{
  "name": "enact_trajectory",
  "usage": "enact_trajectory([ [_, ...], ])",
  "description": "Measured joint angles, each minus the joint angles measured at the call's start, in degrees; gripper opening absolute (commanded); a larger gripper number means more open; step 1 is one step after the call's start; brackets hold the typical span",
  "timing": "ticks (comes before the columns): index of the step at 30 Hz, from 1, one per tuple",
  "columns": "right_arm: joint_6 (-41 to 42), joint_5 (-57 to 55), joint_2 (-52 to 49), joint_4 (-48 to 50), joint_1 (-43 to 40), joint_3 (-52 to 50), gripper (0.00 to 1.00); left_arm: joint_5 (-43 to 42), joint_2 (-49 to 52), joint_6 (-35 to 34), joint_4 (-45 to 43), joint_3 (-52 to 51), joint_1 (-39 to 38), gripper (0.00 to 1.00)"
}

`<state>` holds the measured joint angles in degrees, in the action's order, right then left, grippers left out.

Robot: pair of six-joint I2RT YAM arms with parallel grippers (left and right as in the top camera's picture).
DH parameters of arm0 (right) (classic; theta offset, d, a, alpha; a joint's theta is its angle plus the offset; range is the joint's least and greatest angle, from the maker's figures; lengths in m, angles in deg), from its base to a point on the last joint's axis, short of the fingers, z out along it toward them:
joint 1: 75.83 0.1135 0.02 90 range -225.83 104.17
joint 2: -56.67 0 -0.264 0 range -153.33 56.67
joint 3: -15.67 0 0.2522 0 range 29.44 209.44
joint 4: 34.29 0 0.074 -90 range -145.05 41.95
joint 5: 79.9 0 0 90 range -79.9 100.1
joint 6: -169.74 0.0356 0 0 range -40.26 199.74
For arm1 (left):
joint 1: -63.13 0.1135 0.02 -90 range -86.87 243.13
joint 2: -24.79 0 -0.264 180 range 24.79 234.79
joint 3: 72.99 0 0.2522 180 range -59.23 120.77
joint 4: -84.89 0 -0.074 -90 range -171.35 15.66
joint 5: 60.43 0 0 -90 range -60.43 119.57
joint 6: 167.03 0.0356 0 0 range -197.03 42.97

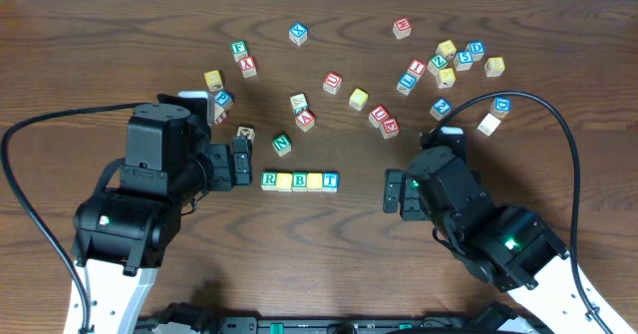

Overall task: Spell out ROBOT
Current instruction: 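Swing the left arm forward toward the left end of the row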

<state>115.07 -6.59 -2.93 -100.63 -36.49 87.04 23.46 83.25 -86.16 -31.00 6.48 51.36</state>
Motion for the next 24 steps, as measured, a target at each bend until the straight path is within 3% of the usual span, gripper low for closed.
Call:
enact_trajectory([
  [9, 0.0, 0.0, 0.0, -0.07, 0.0, 0.0, 0.99, 0.0, 0.0, 0.04, 0.0, 0.0, 0.0, 1.0],
  [16, 0.0, 0.02, 0.0, -0.09, 0.0, 0.0, 0.99, 0.39, 0.37, 2.82, 0.63, -0.57, 0.0, 0.76],
  [21, -0.02, 0.02, 0.0, -0.09, 0.0, 0.0, 0.99, 1.36, 3.67, 3.67, 0.92, -5.75, 0.0, 0.47],
  [24, -0.02, 0.04, -0.02, -0.09, 0.0, 0.0, 0.99, 1.95, 7.43, 4.07, -0.35, -8.96, 0.0, 0.43],
])
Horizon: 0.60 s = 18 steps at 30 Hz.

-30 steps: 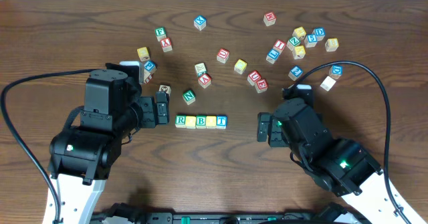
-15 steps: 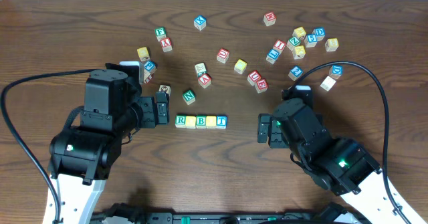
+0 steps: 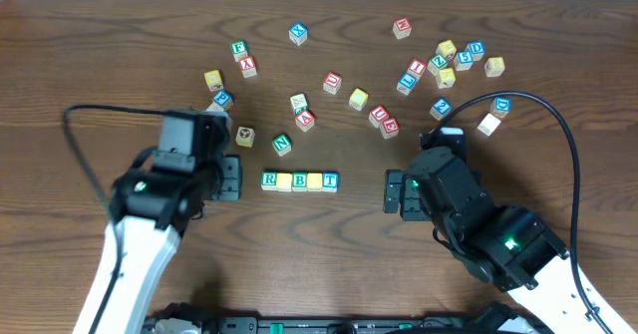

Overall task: Spell out ROBOT
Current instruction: 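Swing the left arm forward toward the left end of the row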

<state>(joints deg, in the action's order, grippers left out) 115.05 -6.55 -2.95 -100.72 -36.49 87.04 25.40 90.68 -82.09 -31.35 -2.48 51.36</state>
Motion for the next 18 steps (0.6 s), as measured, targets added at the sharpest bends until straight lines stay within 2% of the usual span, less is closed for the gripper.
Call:
enact_trajectory([
  [2, 0.0, 0.0, 0.0, 0.02, 0.0, 0.0, 0.99, 0.04, 2.67, 0.2, -1.53, -1.84, 0.0, 0.4],
  [6, 0.02, 0.09, 0.0, 0.0, 0.0, 0.0, 0.99, 0.07, 8.39, 0.04, -5.27, -4.26, 0.0, 0.28],
  [12, 0.02, 0.13, 0.0, 0.0, 0.0, 0.0, 0.99, 0.07, 17.33, 0.07, -9.75, -4.57, 0.0, 0.19],
  [13, 0.02, 0.13, 0.0, -0.02, 0.0, 0.0, 0.99, 0.04, 18.62, 0.15, -10.49, -4.57, 0.0, 0.15],
  [18, 0.02, 0.13, 0.0, -0.02, 0.0, 0.0, 0.99, 0.04, 23.69, 0.2, -13.07, -4.61, 0.0, 0.14],
])
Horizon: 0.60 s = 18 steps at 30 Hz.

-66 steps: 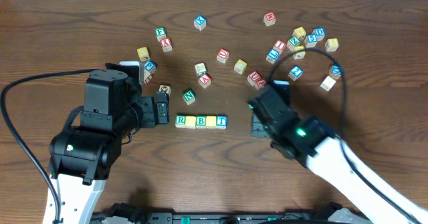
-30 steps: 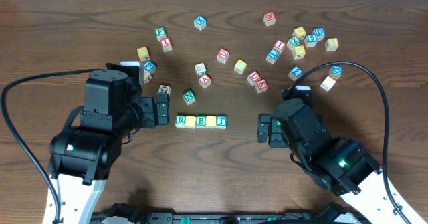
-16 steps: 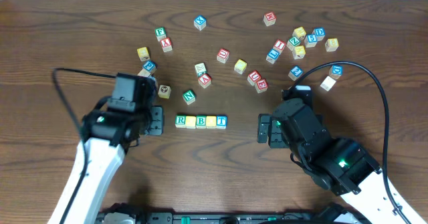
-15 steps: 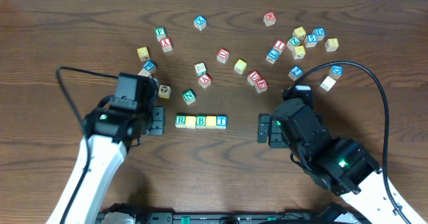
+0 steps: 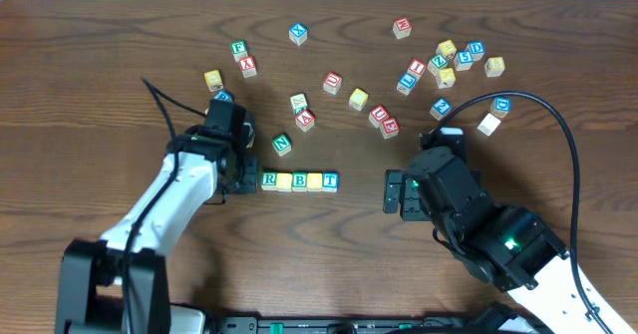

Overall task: Spell out ROBOT
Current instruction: 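Swing the left arm forward toward the left end of the row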

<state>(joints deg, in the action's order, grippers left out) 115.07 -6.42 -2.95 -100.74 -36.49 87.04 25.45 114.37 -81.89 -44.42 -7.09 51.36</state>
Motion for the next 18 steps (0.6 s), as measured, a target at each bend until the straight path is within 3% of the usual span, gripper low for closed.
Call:
enact_trajectory([
  [18, 0.0, 0.0, 0.0, 0.0, 0.0, 0.0, 0.99, -0.74, 1.2, 0.0, -4.0, -0.04, 0.0, 0.15],
])
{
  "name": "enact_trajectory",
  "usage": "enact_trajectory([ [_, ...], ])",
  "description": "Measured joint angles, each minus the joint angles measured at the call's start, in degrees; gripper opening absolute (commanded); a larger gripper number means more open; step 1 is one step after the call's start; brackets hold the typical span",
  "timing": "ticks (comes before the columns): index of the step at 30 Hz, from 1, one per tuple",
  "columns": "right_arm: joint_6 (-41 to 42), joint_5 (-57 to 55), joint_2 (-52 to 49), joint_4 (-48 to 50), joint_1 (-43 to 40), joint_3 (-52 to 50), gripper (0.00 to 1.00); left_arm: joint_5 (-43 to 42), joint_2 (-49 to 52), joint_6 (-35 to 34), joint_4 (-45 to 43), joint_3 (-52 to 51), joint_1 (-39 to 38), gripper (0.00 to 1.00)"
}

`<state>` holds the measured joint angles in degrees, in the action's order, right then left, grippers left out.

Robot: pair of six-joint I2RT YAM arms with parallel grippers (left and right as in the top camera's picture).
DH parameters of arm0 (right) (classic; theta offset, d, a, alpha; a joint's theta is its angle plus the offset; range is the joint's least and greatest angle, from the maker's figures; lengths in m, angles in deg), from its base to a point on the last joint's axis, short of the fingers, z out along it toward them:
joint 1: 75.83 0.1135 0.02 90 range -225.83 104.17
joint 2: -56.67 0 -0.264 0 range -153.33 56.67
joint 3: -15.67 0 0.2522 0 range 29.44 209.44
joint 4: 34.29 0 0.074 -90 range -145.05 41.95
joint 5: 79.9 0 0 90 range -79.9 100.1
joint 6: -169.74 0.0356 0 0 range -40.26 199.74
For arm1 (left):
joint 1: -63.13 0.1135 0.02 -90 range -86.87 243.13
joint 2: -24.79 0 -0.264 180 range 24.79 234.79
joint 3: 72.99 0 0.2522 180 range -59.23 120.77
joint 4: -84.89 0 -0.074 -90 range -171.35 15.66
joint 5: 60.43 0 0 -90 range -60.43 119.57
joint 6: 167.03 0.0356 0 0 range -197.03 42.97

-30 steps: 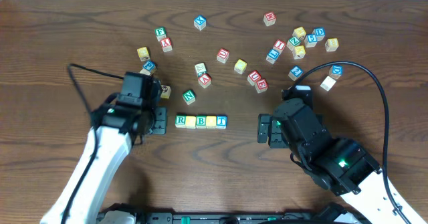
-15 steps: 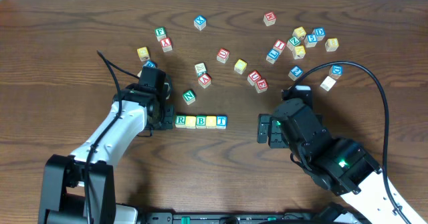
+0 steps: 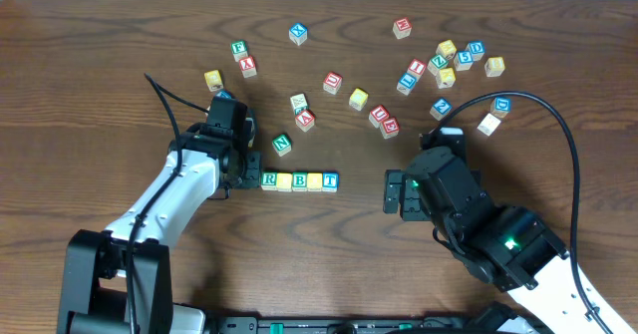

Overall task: Spell out ROBOT
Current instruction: 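Swing the left arm forward toward the left end of the row, then lower the left gripper beside the R block's left side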

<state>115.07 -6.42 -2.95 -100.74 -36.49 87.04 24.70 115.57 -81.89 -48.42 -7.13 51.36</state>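
Note:
Five letter blocks stand in a row at mid-table: a green R, a yellow block, a B, another yellow block and a T. The letters on the yellow blocks are too small to read. My left gripper is low at the table, right against the row's left end beside the R, and looks open with nothing held. To the right of the row and apart from it, my right gripper is open and empty.
Loose letter blocks lie scattered behind the row: a green N, a pair, a group at the far left and a cluster at the far right. The right arm's cable loops over the table.
The left gripper has edged slightly closer to the R block at the row's left end. The row of blocks and the right arm have not moved.
The left arm was first raised high, left of the five-block row. It then stood lower and a little farther left. After that it stretched out low with its gripper at the row's left end, where it stays. Row and right arm kept still throughout.

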Motion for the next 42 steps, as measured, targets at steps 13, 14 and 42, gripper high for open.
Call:
enact_trajectory([
  [13, -0.02, 0.0, 0.0, 0.0, 0.0, 0.0, 0.99, -0.79, 0.04, 0.0, -1.42, -0.87, 0.0, 0.15],
  [14, 0.0, 0.02, 0.0, 0.0, 0.0, 0.0, 0.99, -0.81, 0.11, -0.02, -1.46, -0.87, 0.0, 0.15],
  [42, 0.0, 0.0, 0.0, 0.0, 0.0, 0.0, 0.99, -2.78, 0.42, -1.09, -4.57, -3.98, -0.04, 0.08],
])
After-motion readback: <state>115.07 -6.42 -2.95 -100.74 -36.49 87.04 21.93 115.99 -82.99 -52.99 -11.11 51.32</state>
